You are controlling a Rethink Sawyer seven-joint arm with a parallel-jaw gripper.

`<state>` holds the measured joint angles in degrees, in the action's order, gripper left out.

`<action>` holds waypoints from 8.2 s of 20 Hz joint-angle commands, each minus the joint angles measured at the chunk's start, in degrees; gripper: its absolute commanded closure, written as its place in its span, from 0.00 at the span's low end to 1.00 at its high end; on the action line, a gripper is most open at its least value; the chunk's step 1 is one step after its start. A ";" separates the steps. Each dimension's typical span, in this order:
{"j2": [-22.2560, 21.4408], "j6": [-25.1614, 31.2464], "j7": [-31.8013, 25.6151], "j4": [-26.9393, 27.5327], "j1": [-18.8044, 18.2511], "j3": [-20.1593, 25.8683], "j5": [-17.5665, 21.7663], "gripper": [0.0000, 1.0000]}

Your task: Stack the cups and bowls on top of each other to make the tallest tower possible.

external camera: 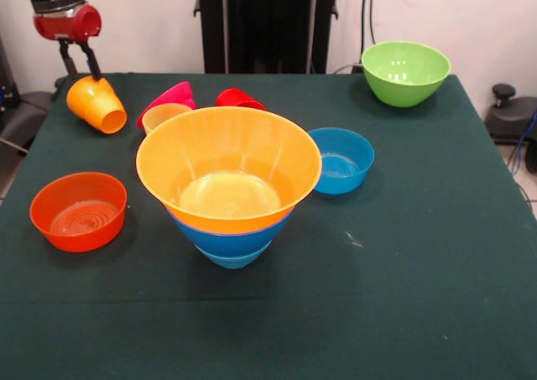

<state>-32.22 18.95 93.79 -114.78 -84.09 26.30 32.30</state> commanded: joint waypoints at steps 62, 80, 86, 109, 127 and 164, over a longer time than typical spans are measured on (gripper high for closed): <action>2.15 -1.70 1.28 0.49 3.27 7.24 1.10 1.00; -12.05 1.03 7.72 -3.01 13.76 3.88 -5.51 1.00; -15.59 0.74 9.33 -3.87 17.84 1.74 -7.50 1.00; -33.22 17.78 17.03 -4.47 38.56 -9.18 -21.59 1.00; -25.91 12.58 29.83 1.49 53.28 -17.14 -22.08 1.00; -12.62 20.88 35.21 25.36 66.25 -23.72 -28.96 1.00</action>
<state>-47.45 32.87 117.67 -94.34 -20.58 2.71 5.51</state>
